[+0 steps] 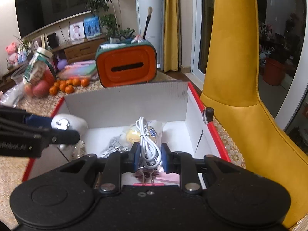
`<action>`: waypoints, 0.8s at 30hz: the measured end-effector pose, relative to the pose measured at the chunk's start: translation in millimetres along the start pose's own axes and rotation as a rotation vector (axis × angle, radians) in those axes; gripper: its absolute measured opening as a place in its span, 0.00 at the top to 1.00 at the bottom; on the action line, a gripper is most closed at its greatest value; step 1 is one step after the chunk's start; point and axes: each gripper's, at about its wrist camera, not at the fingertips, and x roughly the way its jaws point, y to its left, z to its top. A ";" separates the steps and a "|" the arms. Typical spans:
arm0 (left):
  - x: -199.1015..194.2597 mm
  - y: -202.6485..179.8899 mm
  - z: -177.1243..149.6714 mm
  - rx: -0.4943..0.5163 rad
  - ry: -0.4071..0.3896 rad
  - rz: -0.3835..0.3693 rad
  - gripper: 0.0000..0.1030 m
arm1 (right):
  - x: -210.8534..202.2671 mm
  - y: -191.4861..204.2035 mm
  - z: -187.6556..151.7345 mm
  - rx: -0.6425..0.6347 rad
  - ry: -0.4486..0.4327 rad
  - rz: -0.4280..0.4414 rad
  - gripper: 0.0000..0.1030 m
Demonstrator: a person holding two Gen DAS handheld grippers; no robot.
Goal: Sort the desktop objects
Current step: 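Open the left gripper to drop the white pouch while the right releases the cable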
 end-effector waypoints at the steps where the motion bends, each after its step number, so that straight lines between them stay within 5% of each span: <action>1: 5.4 0.9 1.1 0.002 0.010 0.005 0.53 | 3.4 -0.2 -0.3 -0.004 0.008 -0.001 0.78; 24: 54.0 -6.5 -3.6 0.105 0.102 0.060 0.52 | 36.8 13.3 -7.3 -0.117 0.104 -0.038 0.78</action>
